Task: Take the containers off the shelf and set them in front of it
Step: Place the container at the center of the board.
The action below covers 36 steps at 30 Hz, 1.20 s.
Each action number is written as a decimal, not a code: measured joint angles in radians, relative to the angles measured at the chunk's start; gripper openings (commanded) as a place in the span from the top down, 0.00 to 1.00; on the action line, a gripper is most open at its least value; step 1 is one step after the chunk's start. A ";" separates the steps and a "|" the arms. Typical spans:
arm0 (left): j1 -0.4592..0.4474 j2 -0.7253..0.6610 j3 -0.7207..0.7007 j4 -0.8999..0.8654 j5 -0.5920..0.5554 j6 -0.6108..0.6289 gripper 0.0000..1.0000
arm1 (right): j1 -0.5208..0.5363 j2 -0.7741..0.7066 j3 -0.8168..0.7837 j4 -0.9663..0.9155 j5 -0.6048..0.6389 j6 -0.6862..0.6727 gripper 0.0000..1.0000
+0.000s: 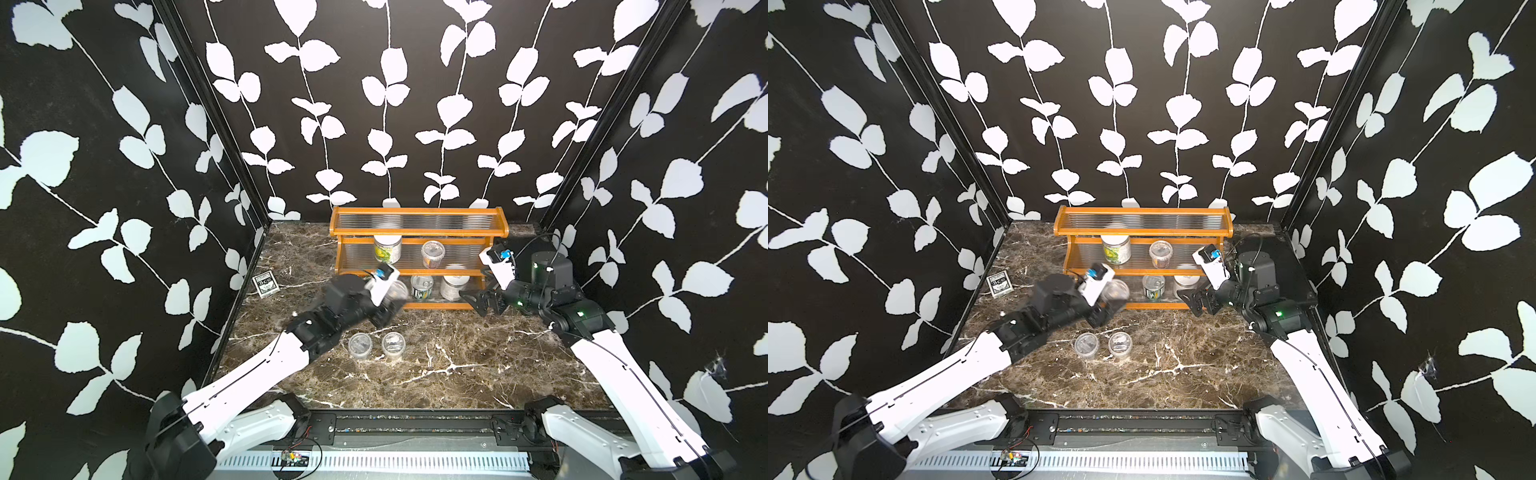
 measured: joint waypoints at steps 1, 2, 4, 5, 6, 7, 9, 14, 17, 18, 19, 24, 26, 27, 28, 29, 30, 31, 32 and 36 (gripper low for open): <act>-0.037 0.020 0.000 0.004 -0.014 -0.004 0.41 | -0.001 -0.002 0.000 -0.010 0.003 -0.003 0.00; -0.074 0.045 0.001 0.012 -0.029 -0.009 0.41 | -0.002 -0.003 0.000 -0.020 0.009 -0.006 0.00; -0.135 0.098 0.003 0.033 -0.054 -0.016 0.41 | -0.005 -0.008 0.000 -0.037 0.032 -0.012 0.00; -0.164 0.129 0.006 0.043 -0.068 -0.018 0.41 | -0.009 -0.011 0.000 -0.043 0.048 -0.014 0.00; -0.187 0.155 0.009 0.053 -0.079 -0.022 0.41 | -0.014 -0.015 0.000 -0.047 0.059 -0.015 0.00; -0.210 0.183 0.012 0.063 -0.090 -0.026 0.41 | -0.023 -0.021 0.000 -0.050 0.073 -0.017 0.00; -0.248 0.233 0.013 0.097 -0.104 -0.037 0.41 | -0.044 -0.031 0.000 -0.052 0.092 -0.018 0.00; -0.315 0.348 0.022 0.159 -0.152 -0.075 0.42 | -0.090 -0.048 0.000 -0.052 0.121 -0.021 0.00; -0.330 0.402 0.023 0.180 -0.183 -0.112 0.42 | -0.105 -0.052 0.000 -0.052 0.132 -0.022 0.00; -0.334 0.417 0.026 0.182 -0.191 -0.122 0.42 | -0.108 -0.054 0.000 -0.052 0.134 -0.022 0.00; -0.336 0.433 0.031 0.183 -0.199 -0.134 0.42 | -0.111 -0.056 0.000 -0.052 0.136 -0.022 0.00; -0.341 0.483 0.037 0.201 -0.230 -0.173 0.42 | -0.122 -0.067 0.000 -0.051 0.137 -0.021 0.00; -0.341 0.501 0.037 0.211 -0.233 -0.183 0.41 | -0.125 -0.069 0.000 -0.051 0.137 -0.021 0.00; -0.341 0.509 0.037 0.212 -0.232 -0.187 0.41 | -0.126 -0.068 0.000 -0.050 0.137 -0.021 0.00; -0.341 0.518 0.037 0.212 -0.230 -0.191 0.41 | -0.126 -0.068 0.000 -0.050 0.137 -0.021 0.00; -0.341 0.526 0.037 0.212 -0.226 -0.194 0.41 | -0.126 -0.068 0.000 -0.050 0.137 -0.021 0.00; -0.341 0.533 0.037 0.212 -0.223 -0.198 0.41 | -0.126 -0.068 0.000 -0.050 0.137 -0.021 0.00; -0.341 0.540 0.037 0.212 -0.217 -0.200 0.41 | -0.126 -0.068 0.000 -0.050 0.137 -0.022 0.00; -0.341 0.546 0.037 0.212 -0.212 -0.201 0.41 | -0.126 -0.068 0.000 -0.050 0.137 -0.021 0.00; -0.341 0.561 0.037 0.211 -0.194 -0.202 0.38 | -0.127 -0.068 0.000 -0.050 0.137 -0.022 0.00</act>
